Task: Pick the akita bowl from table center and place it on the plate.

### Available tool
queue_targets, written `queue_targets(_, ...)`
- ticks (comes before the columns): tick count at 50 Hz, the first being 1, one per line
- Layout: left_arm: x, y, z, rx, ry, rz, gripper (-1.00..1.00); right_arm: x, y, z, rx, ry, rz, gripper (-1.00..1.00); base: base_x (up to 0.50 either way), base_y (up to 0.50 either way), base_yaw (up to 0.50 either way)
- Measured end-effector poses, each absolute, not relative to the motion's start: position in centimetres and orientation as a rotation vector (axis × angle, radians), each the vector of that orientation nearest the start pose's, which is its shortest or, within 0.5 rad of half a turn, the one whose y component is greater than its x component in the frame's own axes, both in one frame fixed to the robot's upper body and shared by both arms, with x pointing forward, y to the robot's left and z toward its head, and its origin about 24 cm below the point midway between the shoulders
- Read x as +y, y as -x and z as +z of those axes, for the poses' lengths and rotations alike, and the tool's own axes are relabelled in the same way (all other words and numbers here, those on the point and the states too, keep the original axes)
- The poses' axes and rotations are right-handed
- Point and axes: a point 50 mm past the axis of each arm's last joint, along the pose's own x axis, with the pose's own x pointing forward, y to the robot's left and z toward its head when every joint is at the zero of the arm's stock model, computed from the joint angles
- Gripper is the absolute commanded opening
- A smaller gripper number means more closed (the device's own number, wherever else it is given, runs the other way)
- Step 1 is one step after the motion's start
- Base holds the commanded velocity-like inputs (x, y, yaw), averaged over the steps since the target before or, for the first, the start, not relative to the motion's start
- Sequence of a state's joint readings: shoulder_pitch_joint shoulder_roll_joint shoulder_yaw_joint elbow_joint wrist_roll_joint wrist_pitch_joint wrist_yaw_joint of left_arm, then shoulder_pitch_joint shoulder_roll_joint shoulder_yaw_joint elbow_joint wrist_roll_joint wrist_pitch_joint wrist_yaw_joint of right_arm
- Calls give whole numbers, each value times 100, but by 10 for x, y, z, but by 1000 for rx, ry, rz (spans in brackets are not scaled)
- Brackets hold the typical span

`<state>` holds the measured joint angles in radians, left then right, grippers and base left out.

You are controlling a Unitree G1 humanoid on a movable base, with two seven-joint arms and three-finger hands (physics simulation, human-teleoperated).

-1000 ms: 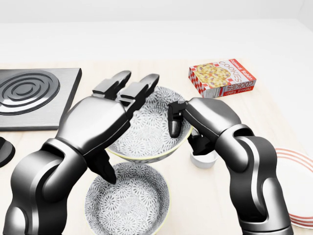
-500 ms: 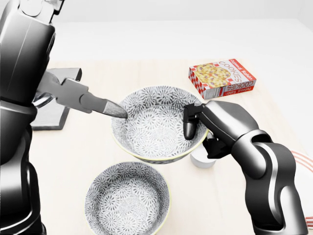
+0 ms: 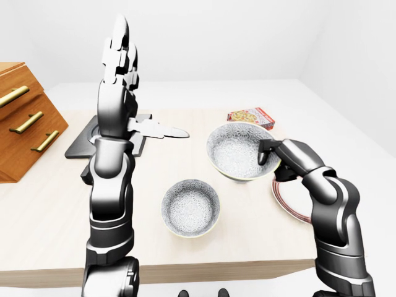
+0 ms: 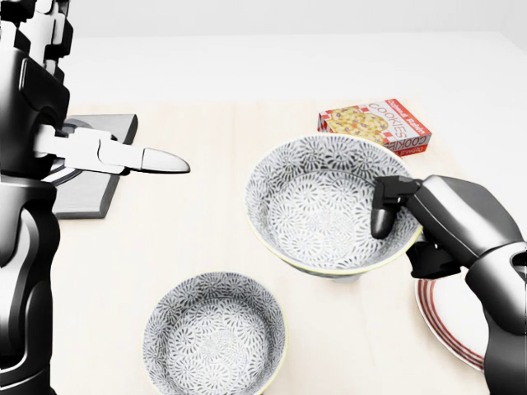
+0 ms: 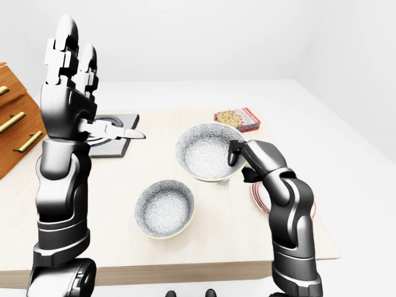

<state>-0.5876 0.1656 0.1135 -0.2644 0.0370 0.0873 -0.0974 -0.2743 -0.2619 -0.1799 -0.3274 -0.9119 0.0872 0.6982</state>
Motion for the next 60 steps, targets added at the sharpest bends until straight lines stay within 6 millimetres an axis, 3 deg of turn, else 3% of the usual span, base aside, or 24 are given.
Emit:
queue_targets(14, 151, -291, 256, -758, -177, -87, 100, -237, -245, 163, 18, 1166, 62, -100, 0, 0, 0)
queue_targets(31, 149, -291, 253, -750, -176, -93, 100, -283, -214, 141, 163, 1109, -46, -100, 0, 0, 0)
queue_targets(60, 145, -293, 248, -729, -179, -105, 100, -333, -203, 111, 297, 1097, -173, -100, 0, 0, 0)
